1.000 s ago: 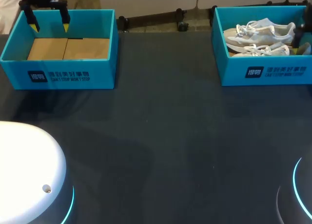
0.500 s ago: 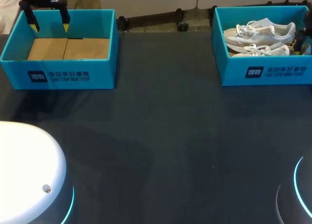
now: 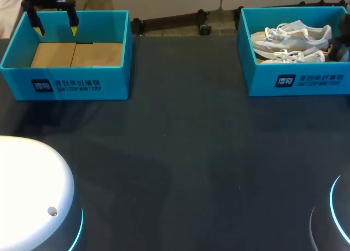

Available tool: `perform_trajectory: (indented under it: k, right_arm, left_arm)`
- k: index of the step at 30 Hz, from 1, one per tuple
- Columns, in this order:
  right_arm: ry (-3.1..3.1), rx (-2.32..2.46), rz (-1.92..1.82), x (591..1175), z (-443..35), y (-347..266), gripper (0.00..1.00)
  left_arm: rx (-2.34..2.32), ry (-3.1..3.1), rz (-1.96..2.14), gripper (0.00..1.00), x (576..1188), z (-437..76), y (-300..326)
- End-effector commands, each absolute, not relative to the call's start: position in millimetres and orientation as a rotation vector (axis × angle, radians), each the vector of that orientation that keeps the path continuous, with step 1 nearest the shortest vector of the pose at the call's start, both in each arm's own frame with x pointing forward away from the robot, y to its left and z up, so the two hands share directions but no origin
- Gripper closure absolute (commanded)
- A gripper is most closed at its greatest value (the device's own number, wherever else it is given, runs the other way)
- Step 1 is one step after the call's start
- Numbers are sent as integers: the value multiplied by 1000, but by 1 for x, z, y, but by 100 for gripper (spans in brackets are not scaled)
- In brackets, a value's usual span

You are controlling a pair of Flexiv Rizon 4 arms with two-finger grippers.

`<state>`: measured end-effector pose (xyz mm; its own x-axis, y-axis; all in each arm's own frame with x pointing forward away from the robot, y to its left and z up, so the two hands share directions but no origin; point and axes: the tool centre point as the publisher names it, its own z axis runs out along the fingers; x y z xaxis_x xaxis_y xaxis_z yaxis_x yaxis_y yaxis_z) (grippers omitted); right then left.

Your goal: Take the shoe out of the shoebox, open the shoe tongue, remove and reinsert the insole, then place the shoe into the shoebox

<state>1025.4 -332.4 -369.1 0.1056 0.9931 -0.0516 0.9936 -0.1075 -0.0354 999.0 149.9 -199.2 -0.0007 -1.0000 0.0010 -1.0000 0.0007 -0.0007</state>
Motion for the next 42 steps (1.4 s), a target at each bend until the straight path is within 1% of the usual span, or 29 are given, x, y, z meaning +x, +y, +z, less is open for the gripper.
perform_trajectory:
  k: [1, 2, 4, 15, 30, 42]
  right_arm:
    - [2091, 2332, -102, 1026, -372, -331, 62]
    - [2088, 2337, -93, 1025, -372, -331, 71]
    - [2082, 2345, -90, 1024, -374, -331, 100]
    - [2009, 2344, -41, 1015, -356, -332, 100]
    - [1850, 2383, -67, 1030, -308, -339, 100]
    - [1745, 2436, -91, 1039, -255, -337, 100]
  left_arm:
    - [2221, -2222, 1, 0, 999, -200, 150]
    - [2221, -2222, 1, 0, 999, -200, 150]
    - [2221, -2222, 1, 0, 999, -200, 150]
    - [2221, -2222, 1, 0, 999, -200, 150]
    - [2221, -2222, 1, 0, 999, -200, 150]
    - [2221, -2222, 1, 0, 999, -200, 150]
